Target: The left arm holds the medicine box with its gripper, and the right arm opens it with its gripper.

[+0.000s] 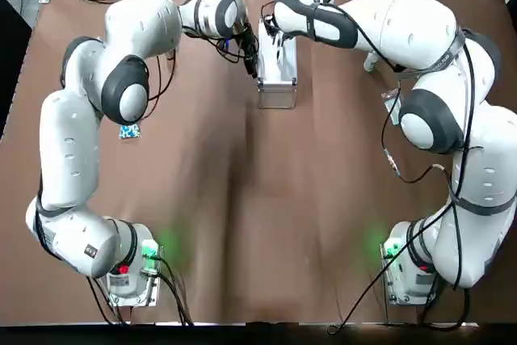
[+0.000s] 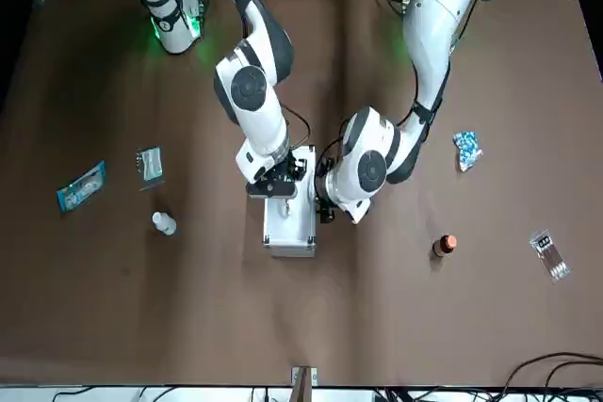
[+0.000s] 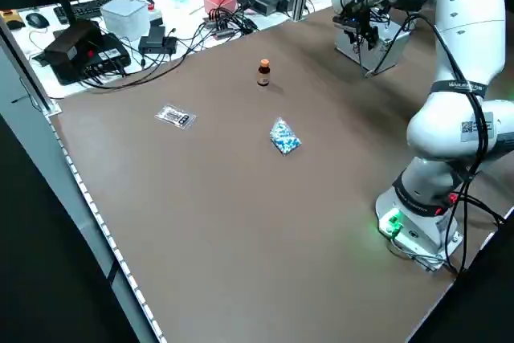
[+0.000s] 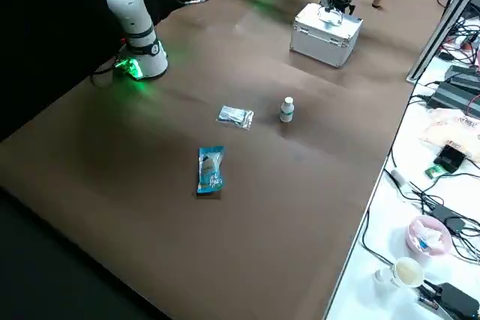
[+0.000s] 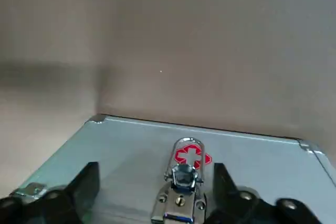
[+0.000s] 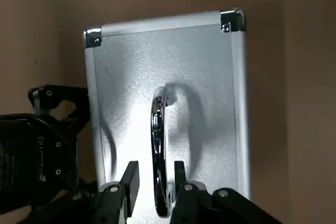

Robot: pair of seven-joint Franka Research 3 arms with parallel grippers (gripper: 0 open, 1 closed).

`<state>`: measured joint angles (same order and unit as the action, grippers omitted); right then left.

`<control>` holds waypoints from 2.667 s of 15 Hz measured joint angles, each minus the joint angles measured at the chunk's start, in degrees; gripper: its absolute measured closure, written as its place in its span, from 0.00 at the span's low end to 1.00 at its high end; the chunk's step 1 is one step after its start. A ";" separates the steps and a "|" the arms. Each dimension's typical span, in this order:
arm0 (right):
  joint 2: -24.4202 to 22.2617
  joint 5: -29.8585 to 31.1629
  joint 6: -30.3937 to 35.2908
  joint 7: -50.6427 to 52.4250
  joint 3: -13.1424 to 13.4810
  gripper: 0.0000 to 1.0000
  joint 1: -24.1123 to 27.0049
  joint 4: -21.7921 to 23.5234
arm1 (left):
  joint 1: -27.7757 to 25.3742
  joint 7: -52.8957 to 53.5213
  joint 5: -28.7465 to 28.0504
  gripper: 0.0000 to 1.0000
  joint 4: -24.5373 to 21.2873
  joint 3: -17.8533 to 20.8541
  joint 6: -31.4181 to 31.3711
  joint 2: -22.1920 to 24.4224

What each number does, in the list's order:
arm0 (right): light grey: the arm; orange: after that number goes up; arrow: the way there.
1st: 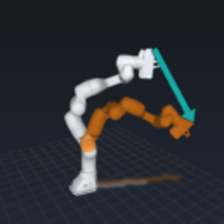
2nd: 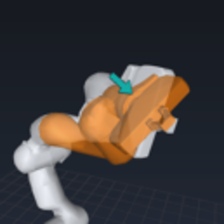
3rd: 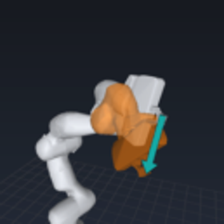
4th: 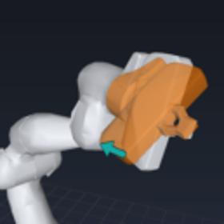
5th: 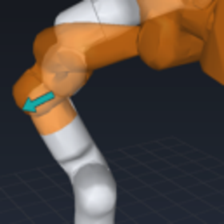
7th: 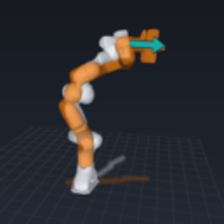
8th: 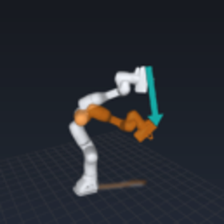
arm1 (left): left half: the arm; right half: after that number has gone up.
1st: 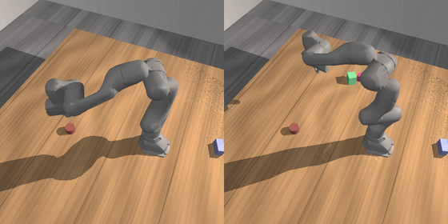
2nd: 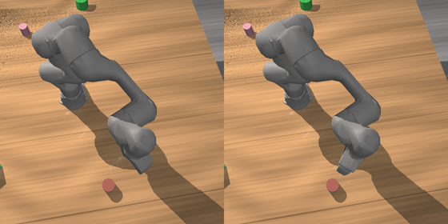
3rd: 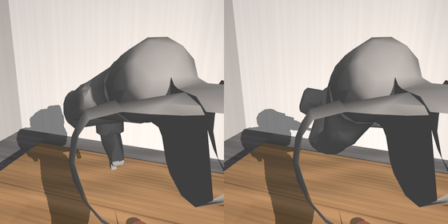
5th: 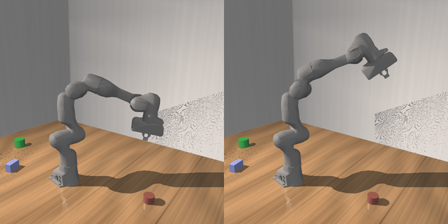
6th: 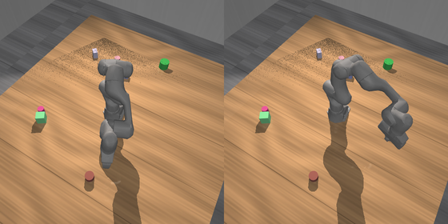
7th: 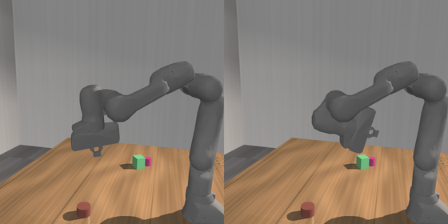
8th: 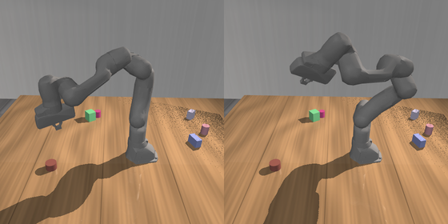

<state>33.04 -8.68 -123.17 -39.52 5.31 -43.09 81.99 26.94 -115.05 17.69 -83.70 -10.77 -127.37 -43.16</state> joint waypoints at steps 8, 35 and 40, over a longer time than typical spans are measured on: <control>0.42 0.02 0.00 0.00 0.09 0.66 -0.12 -0.01 | -0.11 -2.35 -0.04 0.70 0.70 0.85 -1.15 0.00; 0.99 -3.16 5.63 0.54 0.13 0.87 2.08 -2.12 | -0.01 -2.35 -0.15 0.69 0.95 0.78 -1.08 0.00; 0.29 -4.53 10.22 1.16 -0.44 0.87 4.41 -3.41 | -0.01 -2.35 -0.15 0.69 1.04 0.72 -1.03 0.01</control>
<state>33.32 -13.21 -112.95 -38.35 4.87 -38.68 78.58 26.93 -117.40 17.54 -82.66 -10.05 -128.40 -43.15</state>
